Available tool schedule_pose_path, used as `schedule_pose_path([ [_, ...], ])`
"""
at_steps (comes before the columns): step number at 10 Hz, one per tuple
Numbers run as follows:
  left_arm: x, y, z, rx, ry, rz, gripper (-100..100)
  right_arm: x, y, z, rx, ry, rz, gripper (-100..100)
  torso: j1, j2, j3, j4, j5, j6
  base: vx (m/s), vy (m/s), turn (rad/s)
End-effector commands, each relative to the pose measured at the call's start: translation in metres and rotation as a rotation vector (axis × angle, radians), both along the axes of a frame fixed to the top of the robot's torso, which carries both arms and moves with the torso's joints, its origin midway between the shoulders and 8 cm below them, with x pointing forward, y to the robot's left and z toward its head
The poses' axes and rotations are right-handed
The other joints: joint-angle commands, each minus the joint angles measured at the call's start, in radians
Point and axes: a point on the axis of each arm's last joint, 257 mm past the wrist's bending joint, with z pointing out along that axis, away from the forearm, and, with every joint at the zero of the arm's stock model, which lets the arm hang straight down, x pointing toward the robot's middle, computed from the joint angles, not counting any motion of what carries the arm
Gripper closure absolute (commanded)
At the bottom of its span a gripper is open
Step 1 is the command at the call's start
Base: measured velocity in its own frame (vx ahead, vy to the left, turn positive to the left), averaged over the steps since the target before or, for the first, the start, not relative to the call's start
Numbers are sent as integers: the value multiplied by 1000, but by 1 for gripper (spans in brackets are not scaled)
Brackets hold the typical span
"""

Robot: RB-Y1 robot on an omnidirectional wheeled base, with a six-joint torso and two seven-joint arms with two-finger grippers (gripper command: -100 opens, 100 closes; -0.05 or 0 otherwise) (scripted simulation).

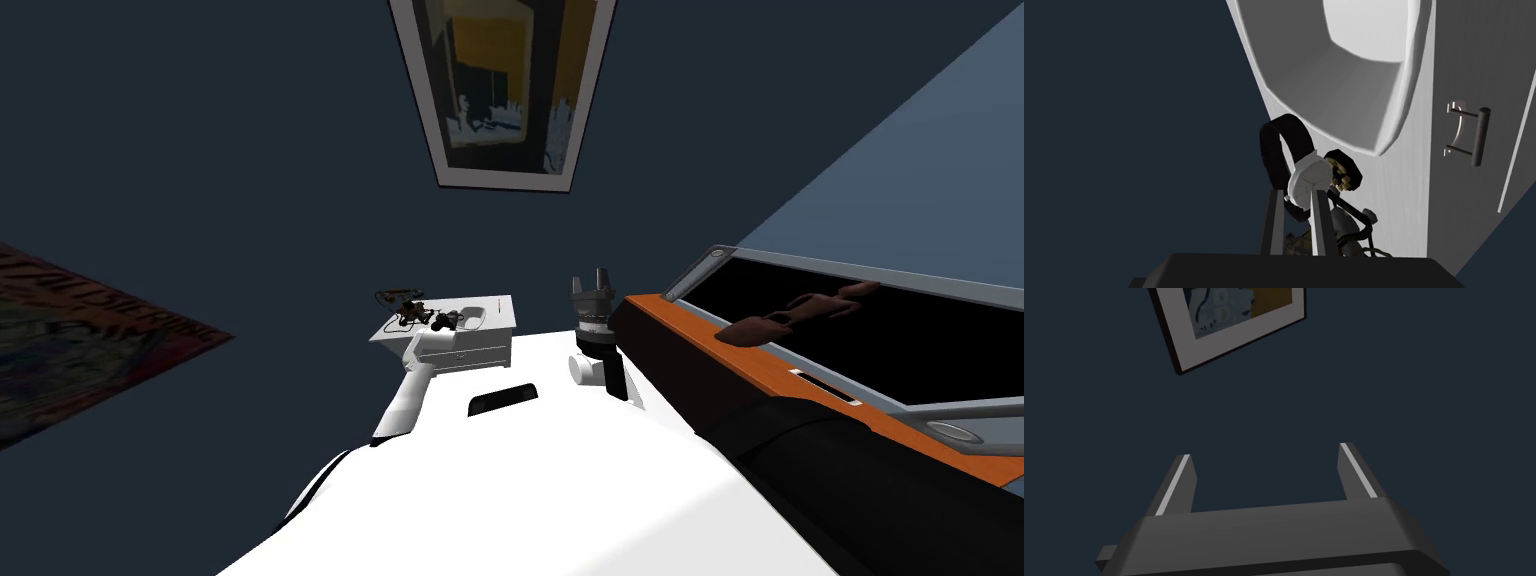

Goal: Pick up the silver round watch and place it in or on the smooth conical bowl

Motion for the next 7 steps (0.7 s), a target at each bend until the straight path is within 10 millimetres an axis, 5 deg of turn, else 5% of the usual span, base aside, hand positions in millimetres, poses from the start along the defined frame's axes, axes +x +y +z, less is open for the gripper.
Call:
schedule_pose_path([
  [1,-7,-10,-1,13,-16,-32,100,0,0,0,0,0,0,0,0,0,0,0,0,0,126,2,-145],
  [6,-20,-29,-6,17,-32,-78,100,0,0,0,0,0,0,0,8,1,0,-1,2,-1,110,36,-95],
  [7,-21,-30,-6,17,-33,-80,-100,0,0,0,0,0,0,0,7,4,2,0,1,-2,9,2,2],
])
